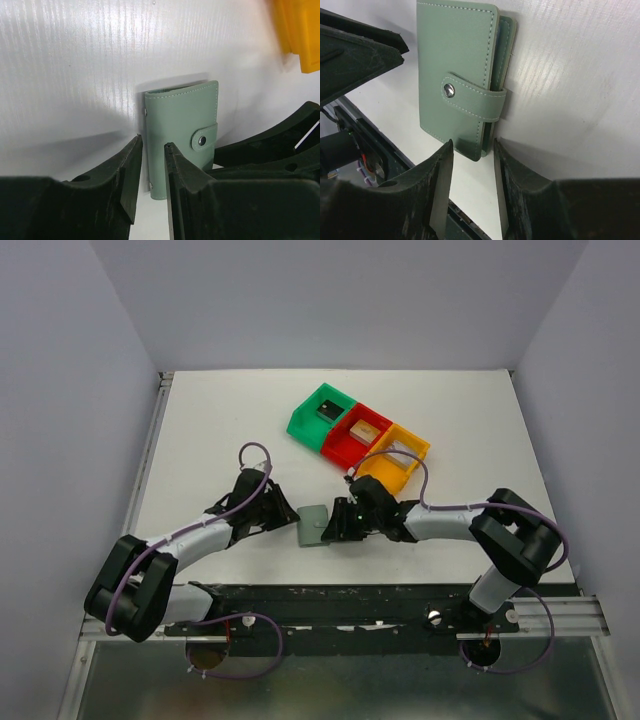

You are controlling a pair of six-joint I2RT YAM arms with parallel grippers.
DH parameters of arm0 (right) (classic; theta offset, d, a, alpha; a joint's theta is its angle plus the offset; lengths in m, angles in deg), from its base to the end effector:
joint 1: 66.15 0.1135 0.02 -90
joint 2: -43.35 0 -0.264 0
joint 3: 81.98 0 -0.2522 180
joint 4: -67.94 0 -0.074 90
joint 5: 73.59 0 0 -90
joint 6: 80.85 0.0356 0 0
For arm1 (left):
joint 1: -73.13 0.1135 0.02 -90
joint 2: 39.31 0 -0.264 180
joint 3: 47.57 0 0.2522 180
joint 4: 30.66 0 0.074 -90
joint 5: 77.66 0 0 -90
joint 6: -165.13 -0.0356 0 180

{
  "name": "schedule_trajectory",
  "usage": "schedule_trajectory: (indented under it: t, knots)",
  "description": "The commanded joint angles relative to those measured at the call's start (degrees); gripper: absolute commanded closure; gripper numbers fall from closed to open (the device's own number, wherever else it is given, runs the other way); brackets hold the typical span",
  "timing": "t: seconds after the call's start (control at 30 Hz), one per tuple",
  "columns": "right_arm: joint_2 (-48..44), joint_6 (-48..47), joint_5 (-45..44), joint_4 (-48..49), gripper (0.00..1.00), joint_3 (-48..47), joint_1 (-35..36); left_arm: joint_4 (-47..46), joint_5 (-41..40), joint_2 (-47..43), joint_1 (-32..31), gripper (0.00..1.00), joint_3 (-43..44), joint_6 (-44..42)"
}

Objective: Take the credit cards out of the card holder
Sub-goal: Move the card holder to the center of the board, then open the card holder at the center of the board.

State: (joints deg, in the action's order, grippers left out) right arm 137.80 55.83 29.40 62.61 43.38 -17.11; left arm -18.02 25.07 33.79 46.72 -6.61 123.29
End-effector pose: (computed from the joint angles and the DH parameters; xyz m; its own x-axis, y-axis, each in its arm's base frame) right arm 0.1978 0.2400 0.1382 -0.9298 0.0104 -0.3680 -0.2381 0.7455 0.6225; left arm 0.2061 -0.1111 0.1553 -0.8484 -0.3900 -0.3578 -0.0872 0.7698 -0.6324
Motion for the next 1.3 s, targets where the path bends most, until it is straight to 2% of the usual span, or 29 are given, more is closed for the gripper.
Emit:
schedule_trajectory:
  t: [0.0,0.6,0.77,0.9,1.1,1.27]
  knots:
    - [0.3,1.1,1.2,2.4,0.55,2.0,-0.3,-1.3,0.7,0.6,-0.7,0.64,-0.6,0.0]
    - [1.7,2.7,4.8,9.7,0.66,3.5,-0.8,-4.3,0.3,2.5,-2.2,0.65,-2.9,1.2]
    - [1.3,2.7,5.6,11.3,0.81,4.2,-0.8,-4.5,0.4,2.2,-2.3,0.65,-2.8,1.2]
    - [0.2,2.3,5.2,11.2,0.99,4.7,-0.9,-4.2,0.0,0.7,-2.3,0.65,-2.8,1.2]
    - [-3.0,0.6,5.2,8.3,1.0,4.7,-1.0,-2.0,-2.1,-4.3,-2.2,0.64,-2.7,1.0]
    - [-6.7,-2.3,5.3,5.7,1.0,4.9,-1.0,0.9,-6.2,-9.5,-1.9,0.57,-2.6,1.8]
